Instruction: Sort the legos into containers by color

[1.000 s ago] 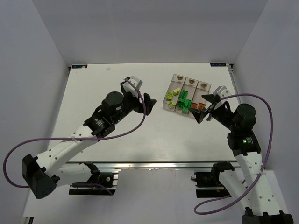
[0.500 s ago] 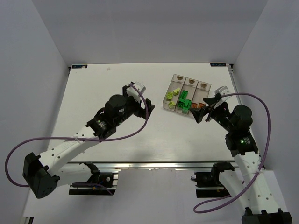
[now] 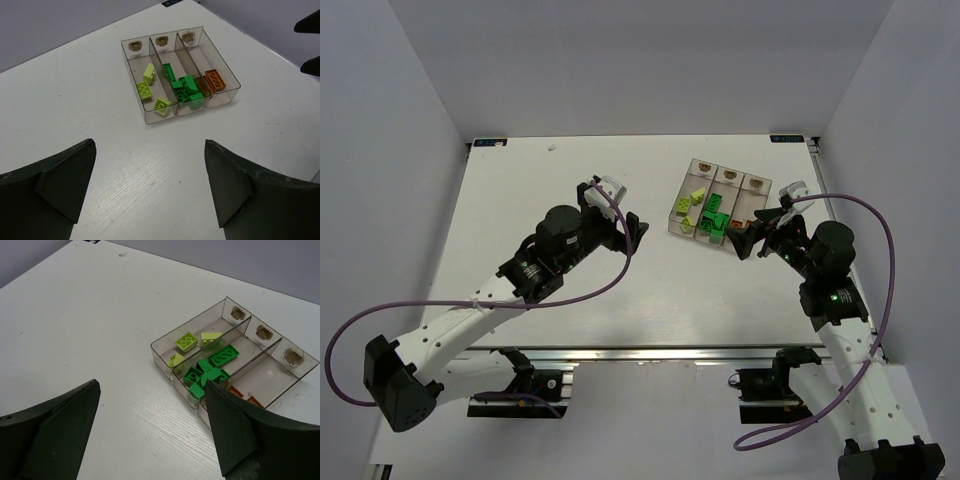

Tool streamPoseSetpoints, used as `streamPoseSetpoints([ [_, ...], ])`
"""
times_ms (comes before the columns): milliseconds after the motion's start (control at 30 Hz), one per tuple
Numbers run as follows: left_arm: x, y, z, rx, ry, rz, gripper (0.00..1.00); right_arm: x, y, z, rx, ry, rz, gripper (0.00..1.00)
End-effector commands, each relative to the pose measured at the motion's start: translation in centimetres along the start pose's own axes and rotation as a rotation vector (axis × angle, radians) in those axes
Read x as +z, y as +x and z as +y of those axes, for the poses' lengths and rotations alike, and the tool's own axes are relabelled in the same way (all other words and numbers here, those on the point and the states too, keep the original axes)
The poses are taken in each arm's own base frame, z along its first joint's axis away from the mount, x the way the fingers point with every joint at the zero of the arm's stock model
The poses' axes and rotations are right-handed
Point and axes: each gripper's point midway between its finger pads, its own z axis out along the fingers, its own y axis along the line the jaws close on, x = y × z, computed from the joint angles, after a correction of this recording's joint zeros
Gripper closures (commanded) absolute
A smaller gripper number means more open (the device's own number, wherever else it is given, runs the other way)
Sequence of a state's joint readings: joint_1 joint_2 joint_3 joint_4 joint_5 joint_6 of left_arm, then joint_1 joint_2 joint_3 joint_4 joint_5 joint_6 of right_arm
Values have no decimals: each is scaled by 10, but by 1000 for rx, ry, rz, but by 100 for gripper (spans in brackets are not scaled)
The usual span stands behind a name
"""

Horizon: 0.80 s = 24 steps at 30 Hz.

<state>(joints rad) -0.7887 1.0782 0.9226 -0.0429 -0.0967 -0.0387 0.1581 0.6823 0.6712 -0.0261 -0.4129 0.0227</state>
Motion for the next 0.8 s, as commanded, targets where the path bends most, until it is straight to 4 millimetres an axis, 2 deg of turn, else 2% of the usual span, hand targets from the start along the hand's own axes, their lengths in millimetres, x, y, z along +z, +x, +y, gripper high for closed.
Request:
streamPoseSetpoints([
  [0,-8,-13,1,8,1,-48,2,2,-11,-3,-23,9,-43,11],
  [767,-7,-9,2,21,-2,-39,2,2,-7,-5,-31,17,-38,10],
])
